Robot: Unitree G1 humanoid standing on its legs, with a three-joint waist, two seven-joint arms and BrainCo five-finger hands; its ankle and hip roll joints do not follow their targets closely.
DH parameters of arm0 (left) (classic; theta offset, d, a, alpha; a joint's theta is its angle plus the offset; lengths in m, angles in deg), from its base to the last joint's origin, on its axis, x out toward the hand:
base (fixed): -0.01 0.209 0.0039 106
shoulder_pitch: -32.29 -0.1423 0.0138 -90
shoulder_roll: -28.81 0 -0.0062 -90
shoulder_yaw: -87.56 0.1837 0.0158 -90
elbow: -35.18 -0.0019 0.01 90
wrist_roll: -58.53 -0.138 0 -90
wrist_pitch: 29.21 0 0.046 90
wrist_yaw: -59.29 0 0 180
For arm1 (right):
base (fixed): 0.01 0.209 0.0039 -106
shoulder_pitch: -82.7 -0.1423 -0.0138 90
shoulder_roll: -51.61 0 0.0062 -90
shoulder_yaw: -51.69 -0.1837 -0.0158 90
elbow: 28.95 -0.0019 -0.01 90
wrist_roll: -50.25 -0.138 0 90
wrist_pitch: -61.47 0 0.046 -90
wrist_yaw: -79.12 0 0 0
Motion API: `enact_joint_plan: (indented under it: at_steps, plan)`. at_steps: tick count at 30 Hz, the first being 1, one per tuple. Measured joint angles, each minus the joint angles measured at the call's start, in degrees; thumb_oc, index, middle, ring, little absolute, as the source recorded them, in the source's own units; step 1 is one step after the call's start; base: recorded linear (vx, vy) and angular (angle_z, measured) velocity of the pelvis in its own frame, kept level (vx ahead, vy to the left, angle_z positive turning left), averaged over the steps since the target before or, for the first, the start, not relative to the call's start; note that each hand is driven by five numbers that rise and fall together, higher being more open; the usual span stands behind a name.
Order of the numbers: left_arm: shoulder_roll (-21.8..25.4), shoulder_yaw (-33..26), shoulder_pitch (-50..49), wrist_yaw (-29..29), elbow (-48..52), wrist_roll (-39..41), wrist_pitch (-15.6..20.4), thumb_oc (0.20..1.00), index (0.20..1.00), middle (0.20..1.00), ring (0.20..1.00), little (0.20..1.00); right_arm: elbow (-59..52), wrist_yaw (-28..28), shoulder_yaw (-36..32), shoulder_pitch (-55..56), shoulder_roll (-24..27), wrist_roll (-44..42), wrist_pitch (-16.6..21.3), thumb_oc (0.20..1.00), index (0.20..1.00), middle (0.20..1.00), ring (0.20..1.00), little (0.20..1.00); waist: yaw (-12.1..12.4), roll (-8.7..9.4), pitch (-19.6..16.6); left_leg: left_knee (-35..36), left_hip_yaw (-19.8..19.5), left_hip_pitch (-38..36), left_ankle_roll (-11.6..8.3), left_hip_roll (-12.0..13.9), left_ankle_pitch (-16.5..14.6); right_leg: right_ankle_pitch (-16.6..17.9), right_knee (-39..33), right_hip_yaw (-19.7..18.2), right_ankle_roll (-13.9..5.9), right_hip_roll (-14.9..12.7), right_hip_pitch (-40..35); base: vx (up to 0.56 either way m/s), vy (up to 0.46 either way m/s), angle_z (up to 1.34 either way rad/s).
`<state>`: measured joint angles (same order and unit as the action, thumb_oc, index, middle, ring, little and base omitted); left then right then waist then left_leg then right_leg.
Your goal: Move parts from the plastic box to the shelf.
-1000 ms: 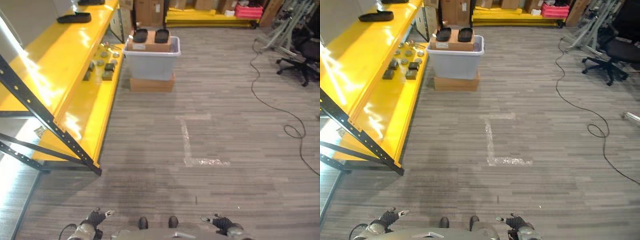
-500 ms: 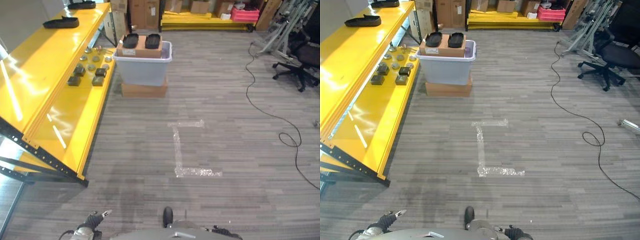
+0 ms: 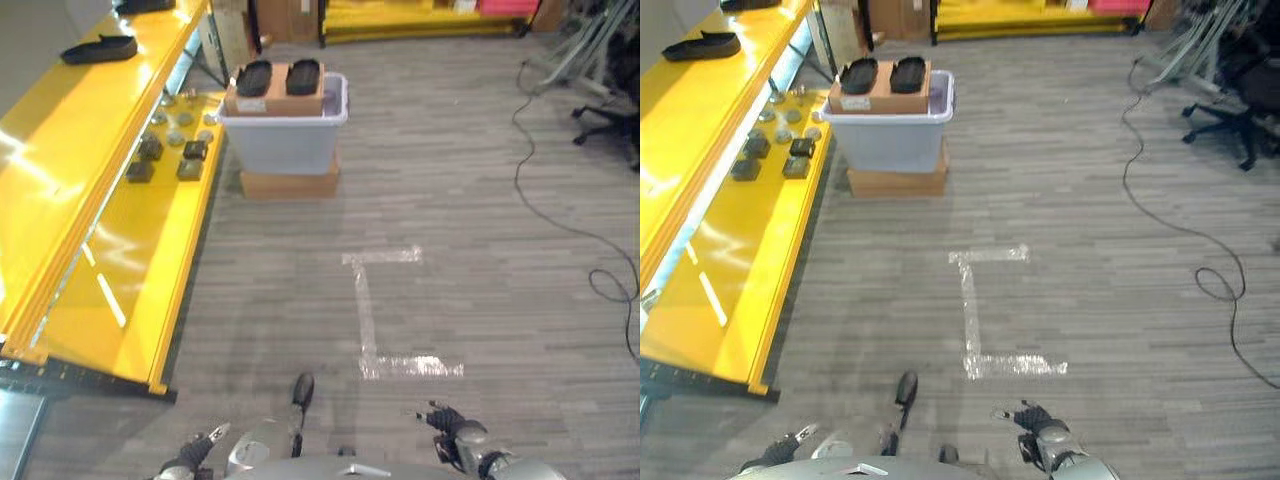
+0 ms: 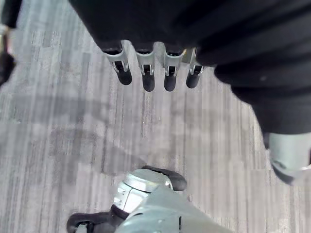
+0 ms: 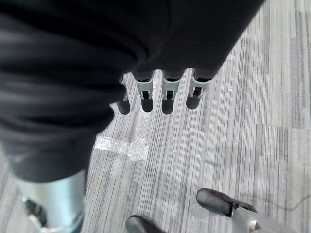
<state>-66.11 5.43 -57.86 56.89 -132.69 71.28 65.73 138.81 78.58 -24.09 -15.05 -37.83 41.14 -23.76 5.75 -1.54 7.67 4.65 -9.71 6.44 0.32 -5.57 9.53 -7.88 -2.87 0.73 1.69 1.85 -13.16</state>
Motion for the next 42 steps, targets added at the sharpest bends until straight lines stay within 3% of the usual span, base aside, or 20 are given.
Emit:
enact_joint_plan:
  at_steps: [3, 5, 7, 9, 10, 14, 15, 19, 20, 24, 26, 27, 29, 31, 33, 35, 36, 37, 39, 42]
  plan:
    - [2.1, -1.18, -0.86, 0.12, -1.4, -2.79, -1.27, 1.0, 1.0, 1.0, 1.0, 1.0, -0.53, 0.43, -0.73, 1.89, -4.24, -0.01, 0.07, 1.0, 1.0, 1.0, 1.0, 1.0, -1.46, 3.1, -1.14, 0.01, 0.96, -4.1, 3.55, -1.59, -1.65, -4.94, 19.8, 0.14, -4.47, -1.61, 6.48, 0.24, 0.192, -0.42]
    - [2.83, 0.2, 0.29, -0.14, -1.46, -4.02, -1.52, 1.0, 1.0, 1.0, 1.0, 1.0, -1.8, 0.55, 0.98, 1.31, -5.24, 0.03, -0.1, 1.0, 1.0, 1.0, 1.0, 1.0, -2.48, 2.52, -0.28, -0.01, 0.66, -6.05, 4.86, -1.21, -0.65, -3.99, 40.35, 0.08, -7.83, -1.83, 15.93, 0.16, 0.113, -0.04]
    - [3.63, 1.45, 3.66, -0.94, -0.43, -4.18, -1.0, 1.0, 1.0, 1.0, 1.0, 1.0, -2.62, 0.48, 1.22, 1.71, -4.45, 0.16, -0.05, 1.0, 1.0, 1.0, 1.0, 1.0, -3.78, 2.11, 0.09, 0.0, -0.43, -8.82, 4.6, -1.96, -3.06, -4.99, 45.22, 0.65, -9.05, -3.45, 23.21, 0.42, 0.045, 0.35]
    - [3.5, 1.7, 5.38, -1.03, 0.31, -4.16, -0.92, 1.0, 1.0, 1.0, 1.0, 1.0, -2.85, 0.41, 0.69, 1.53, -4.34, 0.4, 0.0, 1.0, 1.0, 1.0, 1.0, 1.0, -4.03, 1.51, 0.17, 0.08, -0.16, -9.86, 3.97, -2.18, -5.01, -5.27, 38.29, 3.79, -7.23, -5.68, 25.34, 0.33, -0.032, 0.08]
    - [3.59, 2.07, 5.51, -1.05, 0.87, -4.14, -0.77, 1.0, 1.0, 1.0, 1.0, 1.0, -3.12, 0.45, 1.06, 1.41, -3.8, 0.48, 0.02, 1.0, 1.0, 1.0, 1.0, 1.0, -4.0, 0.82, 0.57, 0.04, 0.5, -9.98, 3.88, -2.4, -5.75, -3.54, 25.22, 6.26, -6.63, -6.38, 25.44, 0.33, -0.059, 0.04]
    - [3.63, 3.69, 8.71, -1.19, 0.7, -4.13, -0.65, 1.0, 1.0, 1.0, 1.0, 1.0, -4.73, 0.22, 1.23, 1.82, -3.18, 0.49, 0.06, 1.0, 1.0, 1.0, 1.0, 1.0, -5.97, 0.87, 1.0, 0.01, -1.7, -10.76, 2.44, -3.56, -8.3, 5.38, 7.37, -0.44, -7.17, -3.18, 27.48, 0.31, -0.122, 0.21]
    - [3.29, 3.76, 9.56, -1.28, 0.65, -4.13, -0.56, 1.0, 1.0, 1.0, 1.0, 1.0, -4.94, 0.16, 0.93, 1.71, -3.23, 0.49, 0.32, 1.0, 1.0, 1.0, 1.0, 1.0, -6.93, 0.7, 1.12, -0.01, -2.84, -11.26, 1.64, -4.13, -9.08, 10.07, 4.45, -0.73, -6.47, -2.19, 28.19, 0.36, -0.249, 0.53]
    - [1.87, 4.11, 8.71, -1.8, 0.86, -4.49, -0.26, 1.0, 1.0, 1.0, 1.0, 1.0, -2.22, 0.12, 0.82, 1.84, -3.51, 0.58, -0.04, 1.0, 1.0, 1.0, 1.0, 1.0, -6.96, 0.97, 0.71, -0.11, -5.04, -16.33, 0.73, -4.48, -9.87, 16.37, 2.57, 6.79, -1.4, -0.74, 24.28, 0.37, -0.261, 0.43]
    - [1.13, 4.2, 7.41, -2.2, 0.76, -4.95, 0.05, 1.0, 1.0, 1.0, 1.0, 1.0, -0.18, 0.01, 0.91, 2.07, -3.5, 0.61, -0.08, 1.0, 1.0, 1.0, 1.0, 1.0, -6.78, 2.42, 0.04, -2.9, -6.0, -17.2, 0.62, -6.17, -10.93, 16.1, 3.26, 7.92, 2.12, -0.57, 22.12, 0.31, -0.228, 0.21]
    - [-0.27, 3.5, 4.72, -1.96, -0.08, -5.18, -0.03, 1.0, 1.0, 1.0, 1.0, 1.0, -0.57, -0.46, 1.09, 2.27, -2.01, 0.67, -0.07, 1.0, 1.0, 1.0, 1.0, 1.0, -5.74, 3.4, 0.2, -28.55, -4.24, -8.31, -0.95, -9.24, -15.92, 13.49, -1.38, 5.52, 3.27, -2.41, 14.04, 0.24, -0.172, 0.33]
    - [0.8, 3.5, 4.2, -2.18, -0.07, -5.19, -0.18, 1.0, 1.0, 1.0, 1.0, 1.0, -0.6, -0.92, 1.11, 2.16, -2.42, 1.0, -0.19, 1.0, 1.0, 1.0, 1.0, 1.0, -4.05, 4.02, 0.19, -33.84, -4.17, -5.21, -1.44, -6.73, -18.08, 11.41, -1.58, 4.95, 3.45, -2.25, 12.22, 0.25, -0.115, 0.0]
    - [1.48, 3.12, 3.81, -2.11, 0.42, -5.07, -0.33, 1.0, 1.0, 1.0, 1.0, 1.0, -0.76, -0.93, 1.44, 0.76, -2.5, 1.7, -0.01, 1.0, 1.0, 1.0, 1.0, 1.0, -2.59, 4.91, 1.02, -37.53, -5.25, -1.19, -2.59, -2.73, -18.58, 10.82, -1.61, 4.41, 3.75, -2.57, 10.79, 0.34, -0.131, -0.27]
    - [1.27, 3.0, 3.9, -2.12, 0.8, -5.06, -0.52, 1.0, 1.0, 1.0, 1.0, 1.0, -1.47, -1.03, 1.44, -0.97, -2.04, 1.85, 0.01, 1.0, 1.0, 1.0, 1.0, 1.0, -2.49, 5.29, 2.13, -36.02, -6.22, 2.61, -2.9, 1.09, -18.44, 9.54, -1.78, 4.75, 3.38, -3.14, 9.08, 0.27, -0.078, -0.08]
    - [1.56, 3.18, 3.66, -1.92, 0.8, -5.23, -0.5, 1.0, 1.0, 1.0, 1.0, 1.0, -2.0, -1.15, 1.67, -2.6, -1.49, 2.88, -0.21, 1.0, 1.0, 1.0, 1.0, 1.0, -1.62, 5.95, 3.17, -23.24, -5.69, 4.78, -4.87, 2.68, -16.6, 6.88, -2.03, 5.02, 1.99, -4.85, 7.12, 0.36, -0.015, 0.11]
    - [0.98, 3.54, 3.88, -1.86, 1.79, -5.83, -0.48, 1.0, 1.0, 1.0, 1.0, 1.0, -2.09, -1.3, 1.85, -2.4, 0.91, 3.02, -0.14, 1.0, 1.0, 1.0, 1.0, 1.0, -1.89, 3.88, 3.05, -9.16, -6.32, 4.81, -4.94, 2.2, -11.21, 6.73, -1.88, 5.5, -1.31, -5.57, 6.25, 0.29, 0.046, 0.03]
    - [0.71, 3.5, 2.75, -1.73, 1.67, -6.38, -0.71, 1.0, 1.0, 1.0, 1.0, 1.0, -2.2, -1.37, 1.98, -3.38, 2.38, 3.36, -0.01, 1.0, 1.0, 1.0, 1.0, 1.0, -1.67, 1.85, 2.99, -3.43, -6.75, 5.4, -4.06, 0.88, -7.38, 4.17, -2.29, 4.99, -2.16, -5.44, 4.5, 0.27, 0.075, -0.38]
    - [1.02, 3.17, 1.28, -1.78, 1.6, -6.84, -0.88, 1.0, 1.0, 1.0, 1.0, 1.0, -1.85, -1.36, 2.08, -3.32, 2.84, 4.61, -0.07, 1.0, 1.0, 1.0, 1.0, 1.0, -0.12, -0.74, 1.92, -2.69, -6.86, 3.24, -2.83, -0.33, -2.38, 2.45, -1.88, 2.12, -4.56, -5.27, 2.64, 0.39, 0.141, -0.85]
    - [1.55, 2.73, 0.33, -1.79, 1.03, -6.87, -0.9, 1.0, 1.0, 1.0, 1.0, 1.0, -1.35, -1.26, 2.62, -3.22, 2.05, 5.09, -0.04, 1.0, 1.0, 1.0, 1.0, 1.0, 0.61, 0.12, 1.65, -3.16, -5.84, 2.22, -2.24, -1.36, -2.1, 1.86, -1.31, 0.59, -5.12, -6.53, 2.27, 0.27, 0.11, -1.06]
    - [2.33, 1.95, 0.35, -2.02, -0.52, -7.81, -1.26, 1.0, 1.0, 1.0, 1.0, 1.0, -1.59, -1.31, 3.24, -3.62, 0.22, 6.37, 0.24, 1.0, 1.0, 1.0, 1.0, 1.0, -0.16, 0.7, 1.57, -4.12, -5.51, -0.11, 0.81, -2.35, -2.07, -0.04, 6.67, 0.95, -6.6, -6.14, 2.89, 0.18, 0.135, -0.5]
    - [3.58, 1.95, 1.9, -2.21, -0.45, -8.6, -1.24, 1.0, 1.0, 1.0, 1.0, 1.0, -3.26, -1.36, 3.43, -3.78, -2.92, 7.21, 0.3, 1.0, 1.0, 1.0, 1.0, 1.0, -1.08, 0.71, 1.79, -3.64, -4.32, -3.68, 4.25, -1.69, -3.12, -2.45, 36.9, -0.39, -10.57, -5.61, 16.73, 0.16, 0.15, -0.43]
